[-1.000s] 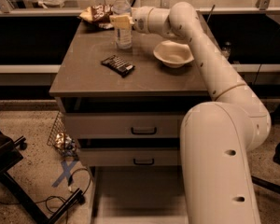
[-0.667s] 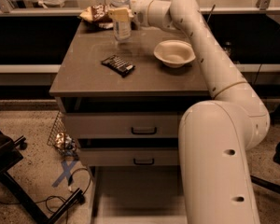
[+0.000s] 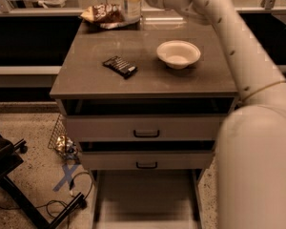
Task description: Place blue plastic bottle into bottom drawer
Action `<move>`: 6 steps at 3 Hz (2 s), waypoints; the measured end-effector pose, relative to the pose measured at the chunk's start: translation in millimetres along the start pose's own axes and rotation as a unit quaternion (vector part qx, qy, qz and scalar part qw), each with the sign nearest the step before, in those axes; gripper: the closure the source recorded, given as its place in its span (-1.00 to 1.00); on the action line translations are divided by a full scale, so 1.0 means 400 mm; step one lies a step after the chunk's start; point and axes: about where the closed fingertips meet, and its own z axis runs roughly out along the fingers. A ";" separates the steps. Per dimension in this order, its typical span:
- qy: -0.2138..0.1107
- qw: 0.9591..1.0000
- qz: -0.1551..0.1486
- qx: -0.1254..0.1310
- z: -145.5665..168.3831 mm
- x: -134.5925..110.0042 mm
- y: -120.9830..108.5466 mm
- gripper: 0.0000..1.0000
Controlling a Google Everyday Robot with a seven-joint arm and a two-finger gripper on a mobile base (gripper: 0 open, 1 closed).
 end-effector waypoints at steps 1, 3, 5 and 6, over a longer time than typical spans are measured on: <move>-0.003 0.999 -0.032 0.037 -0.126 -0.114 0.031 1.00; 0.001 0.993 -0.098 0.068 -0.330 -0.223 0.228 1.00; 0.093 0.991 -0.058 0.075 -0.595 0.135 0.376 1.00; 0.135 0.984 -0.015 0.114 -0.800 0.321 0.404 1.00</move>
Offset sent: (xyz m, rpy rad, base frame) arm -0.2069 -0.1002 -0.0361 -0.2348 -0.0520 -0.2286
